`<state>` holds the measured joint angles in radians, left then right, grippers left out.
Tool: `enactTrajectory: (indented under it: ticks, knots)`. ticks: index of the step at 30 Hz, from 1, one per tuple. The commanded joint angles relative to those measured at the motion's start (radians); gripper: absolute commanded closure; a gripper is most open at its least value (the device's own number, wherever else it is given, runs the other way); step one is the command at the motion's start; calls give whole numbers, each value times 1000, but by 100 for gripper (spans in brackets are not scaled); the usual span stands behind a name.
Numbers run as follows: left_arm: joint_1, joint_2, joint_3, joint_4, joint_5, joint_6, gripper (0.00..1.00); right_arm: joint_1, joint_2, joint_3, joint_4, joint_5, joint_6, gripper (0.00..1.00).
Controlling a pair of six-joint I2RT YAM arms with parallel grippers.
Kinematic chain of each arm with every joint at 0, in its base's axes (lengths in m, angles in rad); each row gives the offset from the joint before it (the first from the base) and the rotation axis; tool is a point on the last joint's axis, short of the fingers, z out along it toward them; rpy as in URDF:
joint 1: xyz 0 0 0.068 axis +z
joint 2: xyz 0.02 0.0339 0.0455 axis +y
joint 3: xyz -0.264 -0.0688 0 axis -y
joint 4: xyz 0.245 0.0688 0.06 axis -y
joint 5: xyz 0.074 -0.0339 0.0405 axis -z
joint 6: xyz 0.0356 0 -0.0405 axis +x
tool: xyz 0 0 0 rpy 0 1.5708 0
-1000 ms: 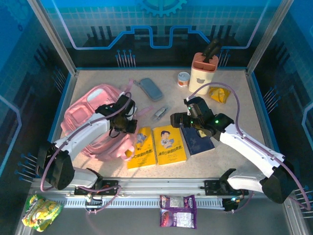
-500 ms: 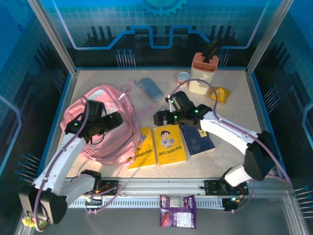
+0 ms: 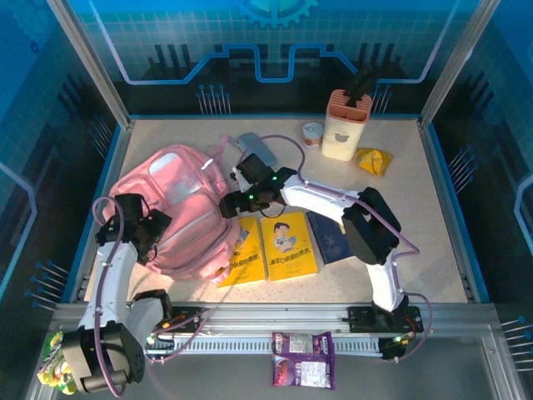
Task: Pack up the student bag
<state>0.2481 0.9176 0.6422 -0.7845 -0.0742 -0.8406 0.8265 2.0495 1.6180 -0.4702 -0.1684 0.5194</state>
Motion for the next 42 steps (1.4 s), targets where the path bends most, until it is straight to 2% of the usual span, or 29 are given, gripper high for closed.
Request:
enactTrajectory:
  ticks: [1, 4, 11, 14, 17, 23, 27, 30, 32, 37, 42]
  knots:
    - [9, 26, -46, 41, 3, -66, 1, 27, 73, 80, -34, -1, -25, 17]
    - [6, 53, -67, 111, 38, -60, 1, 29, 134, 131, -65, 9, -29, 28]
    - [2, 153, -51, 293, 120, -6, 1, 33, 115, 120, -30, -42, -61, 80]
    - [0, 204, -16, 343, 146, 19, 1, 47, 52, 90, -13, -53, -76, 98]
    - [-1, 240, -1, 424, 184, 25, 1, 71, -16, 66, 4, -86, -77, 100]
    - [-1, 324, 75, 569, 279, 81, 1, 171, -136, -40, 28, -37, 6, 100]
    - [-2, 428, 150, 642, 334, 136, 1, 230, -87, -34, 64, -22, 62, 94]
    - [-1, 492, 221, 619, 328, 181, 1, 263, -44, 23, 52, -11, 68, 76]
    - [-2, 517, 262, 593, 338, 213, 1, 264, -62, 40, 30, 39, 72, 51]
    - [-2, 494, 341, 404, 253, 242, 1, 217, -183, -2, -38, 111, 99, 26]
    - [-39, 377, 317, 310, 247, 216, 1, 120, -265, -75, -135, 138, 165, 4]
